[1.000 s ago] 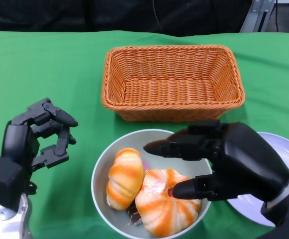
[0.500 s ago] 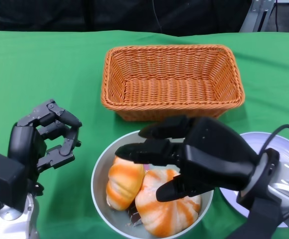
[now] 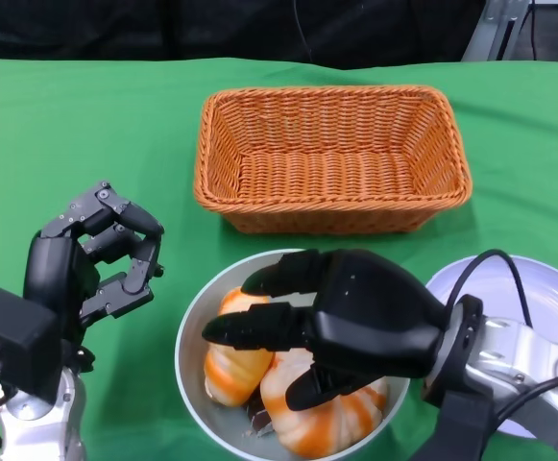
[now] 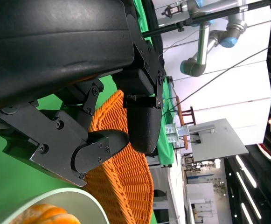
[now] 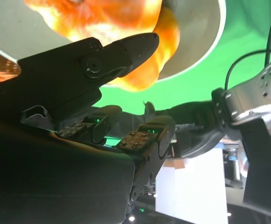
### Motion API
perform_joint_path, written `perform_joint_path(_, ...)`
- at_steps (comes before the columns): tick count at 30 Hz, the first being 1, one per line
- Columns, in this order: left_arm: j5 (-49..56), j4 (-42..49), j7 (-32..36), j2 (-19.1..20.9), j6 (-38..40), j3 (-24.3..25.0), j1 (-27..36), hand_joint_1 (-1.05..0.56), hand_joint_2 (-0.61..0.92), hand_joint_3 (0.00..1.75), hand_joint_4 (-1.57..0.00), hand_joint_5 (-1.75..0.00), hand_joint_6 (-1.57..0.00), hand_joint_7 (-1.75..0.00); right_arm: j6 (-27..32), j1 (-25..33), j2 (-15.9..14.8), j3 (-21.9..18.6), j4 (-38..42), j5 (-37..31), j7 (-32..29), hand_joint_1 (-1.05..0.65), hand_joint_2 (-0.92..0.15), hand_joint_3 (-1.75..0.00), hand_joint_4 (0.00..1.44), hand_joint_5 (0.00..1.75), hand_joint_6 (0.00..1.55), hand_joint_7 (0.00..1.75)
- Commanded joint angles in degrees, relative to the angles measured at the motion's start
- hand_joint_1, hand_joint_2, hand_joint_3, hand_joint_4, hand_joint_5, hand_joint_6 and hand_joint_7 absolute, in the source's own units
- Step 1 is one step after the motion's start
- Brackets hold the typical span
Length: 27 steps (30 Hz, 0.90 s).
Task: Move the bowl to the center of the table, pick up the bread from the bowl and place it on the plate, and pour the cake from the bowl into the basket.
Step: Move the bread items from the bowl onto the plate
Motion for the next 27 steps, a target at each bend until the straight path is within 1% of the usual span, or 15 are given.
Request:
perform_joint_path(1, 1.4, 1.3, 1.2, 2.0, -2.2, 0.2, -0.8, -0.12, 0.63, 0.95, -0.78, -1.66, -0.74, -1.38, -0.8, -2.5, -0.6, 1.3, 2.1, -1.5, -2.4, -0.78, -0.81, -0.01, 0.63, 0.13, 0.60, 0.01)
perform_joint_path(4, 2.8, 1.0, 2.1, 3.1, -1.1, 0.0, -1.0, -0.13, 0.65, 0.96, -0.77, -1.65, -0.74, -1.39, -0.8, -3.4, -1.1, 2.5, 3.0, -1.9, -2.1, -0.75, -0.85, -0.02, 0.61, 0.13, 0.59, 0.00)
perform_joint_path(7, 2.9, -0.1, 2.1, 3.7, 0.4, -0.2, -0.9, -0.11, 0.65, 0.97, -0.76, -1.62, -0.75, -1.38, -0.7, -3.3, -1.0, 3.2, 3.5, -2.4, -3.0, -0.75, -0.85, -0.01, 0.62, 0.14, 0.60, 0.01)
perform_joint_path(10, 3.8, 0.2, 2.6, 4.3, -0.6, -0.5, -0.9, -0.07, 0.59, 1.07, -0.78, -1.60, -0.75, -1.37, -0.2, -3.1, -0.8, 4.0, 3.6, -3.6, -4.8, -0.76, -0.85, -0.01, 0.62, 0.16, 0.61, 0.01)
perform_joint_path(12, 3.9, 0.4, 2.6, 4.4, -0.8, -0.6, -1.0, -0.07, 0.57, 1.11, -0.79, -1.59, -0.76, -1.37, 0.7, -2.9, -0.7, 4.4, 3.4, -4.4, -5.5, -0.76, -0.85, -0.01, 0.62, 0.16, 0.62, 0.01)
perform_joint_path(15, 4.1, 0.2, 2.6, 4.5, -1.0, -0.6, -0.9, -0.09, 0.55, 1.10, -0.79, -1.59, -0.76, -1.37, 2.7, -2.6, -0.3, 5.4, 2.8, -6.3, -6.4, -0.76, -0.85, -0.01, 0.62, 0.18, 0.62, 0.01)
perform_joint_path(18, 4.0, -0.2, 2.5, 4.4, -0.5, -0.6, -0.6, -0.09, 0.55, 1.10, -0.78, -1.59, -0.76, -1.38, 4.2, -2.7, -0.1, 6.5, 2.5, -6.8, -5.9, -0.75, -0.86, -0.01, 0.62, 0.19, 0.62, 0.01)
perform_joint_path(22, 4.0, -0.3, 2.5, 4.4, -0.3, -0.6, -0.5, -0.09, 0.56, 1.09, -0.78, -1.59, -0.75, -1.39, 4.9, -2.9, -0.3, 7.1, 2.3, -6.7, -5.9, -0.74, -0.87, -0.01, 0.61, 0.20, 0.63, 0.01)
perform_joint_path(23, 4.2, -0.3, 2.6, 4.4, -0.5, -0.7, -0.5, -0.09, 0.56, 1.09, -0.78, -1.59, -0.75, -1.39, 5.0, -3.2, 0.2, 7.6, 3.3, -7.0, -6.4, -0.74, -0.87, 0.00, 0.61, 0.20, 0.63, 0.01)
perform_joint_path(24, 4.4, -0.4, 2.7, 4.5, -0.7, -0.7, -0.4, -0.09, 0.56, 1.09, -0.78, -1.60, -0.75, -1.39, 5.1, -3.5, 0.6, 8.0, 4.0, -7.2, -6.9, -0.68, -0.90, -0.01, 0.64, 0.22, 0.65, 0.02)
perform_joint_path(27, 4.6, -0.4, 2.8, 4.5, -0.8, -0.8, -0.3, -0.09, 0.55, 1.09, -0.78, -1.60, -0.74, -1.40, 5.3, -4.0, 0.9, 8.8, 5.0, -7.3, -7.7, -0.64, -0.91, -0.02, 0.65, 0.23, 0.67, 0.02)
